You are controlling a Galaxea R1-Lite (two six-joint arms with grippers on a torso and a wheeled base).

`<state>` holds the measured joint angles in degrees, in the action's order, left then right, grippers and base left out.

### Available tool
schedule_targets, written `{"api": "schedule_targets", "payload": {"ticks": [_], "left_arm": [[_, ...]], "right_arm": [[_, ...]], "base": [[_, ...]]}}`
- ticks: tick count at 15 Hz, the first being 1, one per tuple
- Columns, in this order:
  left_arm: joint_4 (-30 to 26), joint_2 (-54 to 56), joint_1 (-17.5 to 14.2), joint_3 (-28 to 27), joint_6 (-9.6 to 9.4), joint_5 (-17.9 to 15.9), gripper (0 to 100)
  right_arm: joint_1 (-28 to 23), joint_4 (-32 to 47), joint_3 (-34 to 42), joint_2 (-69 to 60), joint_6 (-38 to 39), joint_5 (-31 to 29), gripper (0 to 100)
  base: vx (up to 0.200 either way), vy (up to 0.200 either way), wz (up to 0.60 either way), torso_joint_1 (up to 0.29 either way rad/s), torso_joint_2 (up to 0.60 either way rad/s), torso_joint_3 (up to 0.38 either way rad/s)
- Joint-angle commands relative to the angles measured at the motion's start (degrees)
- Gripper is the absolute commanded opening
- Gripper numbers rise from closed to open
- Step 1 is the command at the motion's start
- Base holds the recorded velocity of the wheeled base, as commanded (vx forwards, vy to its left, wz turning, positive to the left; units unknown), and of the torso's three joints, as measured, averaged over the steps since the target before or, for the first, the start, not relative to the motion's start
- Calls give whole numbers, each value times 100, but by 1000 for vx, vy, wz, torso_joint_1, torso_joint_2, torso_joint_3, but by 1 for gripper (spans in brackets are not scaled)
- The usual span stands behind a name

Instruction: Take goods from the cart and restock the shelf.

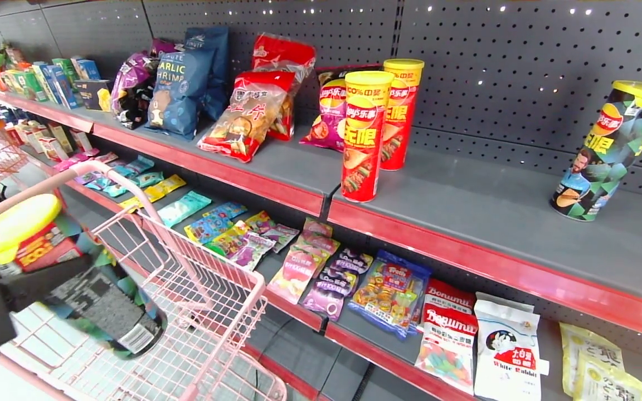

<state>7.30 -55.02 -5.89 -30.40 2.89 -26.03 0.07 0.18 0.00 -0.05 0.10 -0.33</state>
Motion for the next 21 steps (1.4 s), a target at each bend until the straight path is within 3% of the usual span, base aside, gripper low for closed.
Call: {"api": "schedule_targets", "payload": {"ticks": [1, 4, 6, 8, 11, 19, 21], "left_arm": [[-941, 1898, -114, -97, 19, 221, 0], [-783, 2056, -193, 70, -8, 1407, 0], [-686, 2285, -193, 351, -113, 1794, 0], [-695, 2882, -158, 825, -315, 1768, 0], [-950, 3225, -158, 931, -561, 1829, 0], [-941, 3252, -149, 940, -614, 1803, 0], [-950, 3234, -158, 922, -878, 1812, 0]], "right_arm": [[1, -1, 0, 5, -1, -2, 100], [1, -1, 0, 5, -1, -2, 100], [1, -1, 0, 5, -1, -2, 100], [1, -1, 0, 5, -10, -2, 100], [1, -1, 0, 5, -1, -2, 100], [1, -1, 0, 5, -1, -2, 100], [1, -9, 0, 5, 17, 7, 100]], "base": [[0, 0, 0, 0, 0, 0], [0, 0, 0, 0, 0, 0], [0, 0, 0, 0, 0, 0], [0, 0, 0, 122, -293, -176], [0, 0, 0, 212, -538, -320], [0, 0, 0, 158, -380, -221], [0, 0, -600, 22, -27, -24]]}}
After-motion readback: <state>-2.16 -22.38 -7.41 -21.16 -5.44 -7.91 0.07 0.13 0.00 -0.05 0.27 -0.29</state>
